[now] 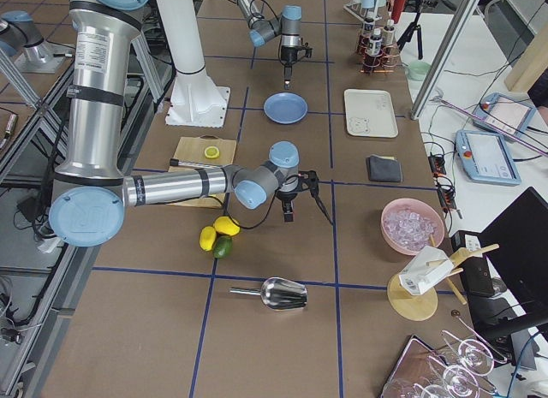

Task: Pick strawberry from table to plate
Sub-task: 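Hold the plate with the left gripper while the right gripper grasps the strawberry, then release the plate and withdraw the left gripper while the right carries the strawberry over it, then lower the strawberry onto the plate and open the right gripper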

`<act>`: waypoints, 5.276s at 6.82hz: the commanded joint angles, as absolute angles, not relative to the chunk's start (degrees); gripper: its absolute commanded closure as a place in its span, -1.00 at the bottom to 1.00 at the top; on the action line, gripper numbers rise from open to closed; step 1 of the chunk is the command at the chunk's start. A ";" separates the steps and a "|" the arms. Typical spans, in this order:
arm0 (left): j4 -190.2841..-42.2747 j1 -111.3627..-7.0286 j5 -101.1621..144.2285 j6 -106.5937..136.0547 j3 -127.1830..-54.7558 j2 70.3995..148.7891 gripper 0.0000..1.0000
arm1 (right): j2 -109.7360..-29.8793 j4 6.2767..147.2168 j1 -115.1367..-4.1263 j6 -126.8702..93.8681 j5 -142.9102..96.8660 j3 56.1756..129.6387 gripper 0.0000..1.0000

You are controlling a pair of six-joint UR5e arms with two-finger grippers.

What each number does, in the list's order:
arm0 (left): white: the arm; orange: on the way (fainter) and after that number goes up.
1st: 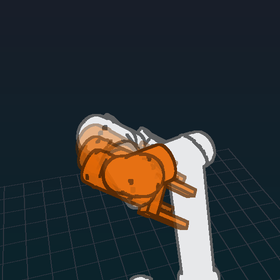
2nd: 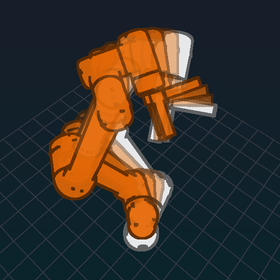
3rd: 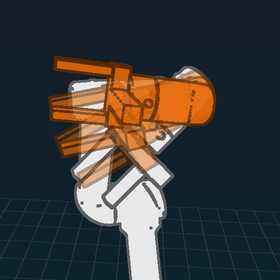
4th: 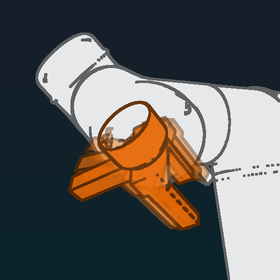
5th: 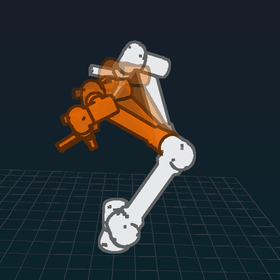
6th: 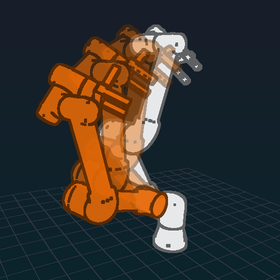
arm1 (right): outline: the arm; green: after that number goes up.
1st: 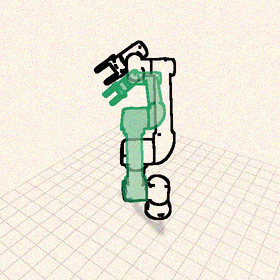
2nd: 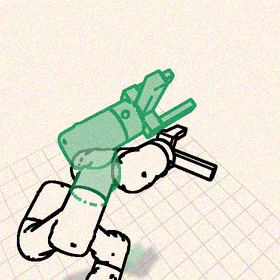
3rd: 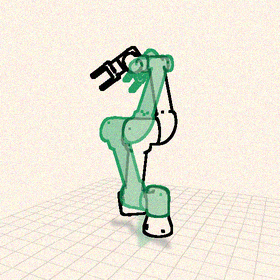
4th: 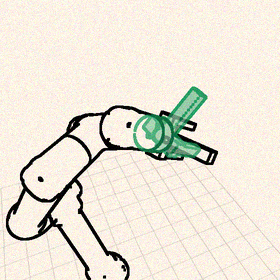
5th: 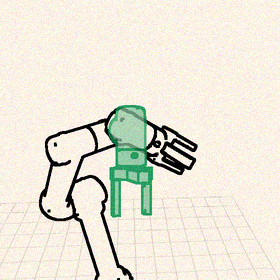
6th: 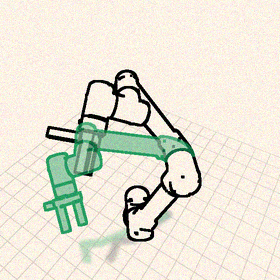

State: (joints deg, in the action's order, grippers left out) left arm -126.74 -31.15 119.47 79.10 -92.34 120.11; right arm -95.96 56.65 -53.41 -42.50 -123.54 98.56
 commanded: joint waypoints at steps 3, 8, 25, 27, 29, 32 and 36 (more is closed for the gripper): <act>-126.74 -31.20 119.44 80.33 -92.55 119.97 -0.61 | -94.48 56.51 -51.50 -46.76 -123.40 95.72 -0.78; -126.74 -31.11 118.31 80.33 -92.55 119.79 -0.61 | -92.55 56.51 -50.45 -46.84 -123.22 93.52 -0.71; -126.91 -47.08 122.08 56.37 -110.12 93.37 -0.59 | -48.19 82.79 -21.88 -95.02 -97.82 91.36 1.00; -126.83 -47.37 122.08 55.72 -110.13 93.08 -0.60 | -46.24 82.71 -21.45 -94.83 -97.74 87.65 1.00; -126.83 -47.37 122.08 55.81 -110.13 93.16 -0.60 | -45.09 82.97 -21.45 -94.13 -97.73 85.34 1.00; -126.83 -47.37 122.08 55.81 -110.13 93.16 -0.60 | -45.35 83.14 -21.53 -94.04 -97.82 85.52 1.00; -126.83 -47.37 122.08 55.81 -110.13 93.16 -0.60 | -45.70 84.46 -21.53 -94.04 -97.82 86.22 1.00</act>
State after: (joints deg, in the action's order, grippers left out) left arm -126.87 -47.34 122.08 55.81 -110.06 93.23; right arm -45.55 84.39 -21.61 -94.04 -97.88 86.23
